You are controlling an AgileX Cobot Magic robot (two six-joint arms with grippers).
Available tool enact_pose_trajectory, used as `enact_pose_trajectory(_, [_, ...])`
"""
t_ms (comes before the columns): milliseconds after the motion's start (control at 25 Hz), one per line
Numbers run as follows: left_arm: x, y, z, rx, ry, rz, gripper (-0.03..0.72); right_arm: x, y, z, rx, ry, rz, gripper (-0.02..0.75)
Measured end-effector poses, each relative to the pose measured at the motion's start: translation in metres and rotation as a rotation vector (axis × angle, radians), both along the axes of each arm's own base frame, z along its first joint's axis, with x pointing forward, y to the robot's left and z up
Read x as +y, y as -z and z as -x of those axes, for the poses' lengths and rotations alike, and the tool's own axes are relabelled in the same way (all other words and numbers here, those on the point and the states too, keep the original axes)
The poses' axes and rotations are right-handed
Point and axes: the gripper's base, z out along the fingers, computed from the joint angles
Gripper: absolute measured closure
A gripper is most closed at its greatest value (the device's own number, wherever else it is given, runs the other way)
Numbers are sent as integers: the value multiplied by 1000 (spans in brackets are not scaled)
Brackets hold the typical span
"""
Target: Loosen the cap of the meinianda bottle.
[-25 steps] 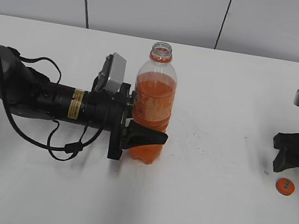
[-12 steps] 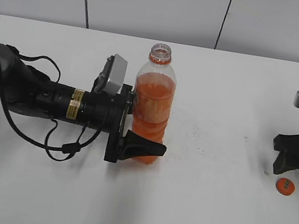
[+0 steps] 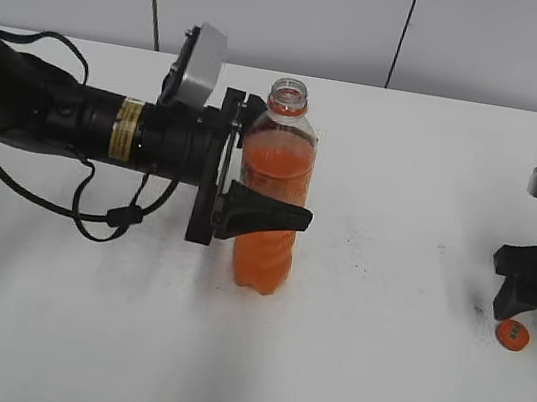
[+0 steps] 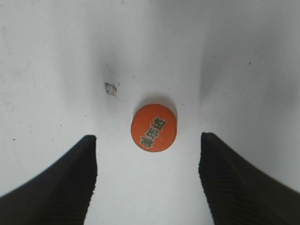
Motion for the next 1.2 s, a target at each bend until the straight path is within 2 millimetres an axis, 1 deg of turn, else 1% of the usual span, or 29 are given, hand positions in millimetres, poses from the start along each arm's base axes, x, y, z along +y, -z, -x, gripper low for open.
enact_pose_trajectory(80, [0,-11,2,-16,11,2,95,0,-3,1,1,-1,-1,230])
enact_pose_trajectory(160, [1,-23,3,-31,14,9,95,0,-13,0,-14,-3,-4,230])
enact_pose_trajectory(360, [2,-52,8,-79,16,30,97,1,-51,-5,-114,-8,-12,230])
enact_pose_trajectory(440, [3,-67,11,-109,15,44,97,1,-68,-4,-145,-12,-15,230])
enact_pose_trajectory(640, [8,-109,23,-188,12,84,97,1,-99,4,-217,-19,-18,230])
enact_pose_trajectory(880, [16,-160,46,-266,11,108,98,0,-134,21,-333,-20,-22,230])
enact_pose_trajectory(960, [21,-173,50,-275,-50,51,98,0,-145,28,-366,-21,-24,230])
enact_pose_trajectory(1040, [28,-185,53,-288,-147,-32,98,0,-157,36,-399,-23,-26,230])
enact_pose_trajectory(1120, [37,-195,53,-283,-279,-110,98,0,-166,44,-418,-25,-27,230])
enact_pose_trajectory(1200, [47,-207,55,-286,-405,-151,98,-1,-174,53,-433,-28,-29,230])
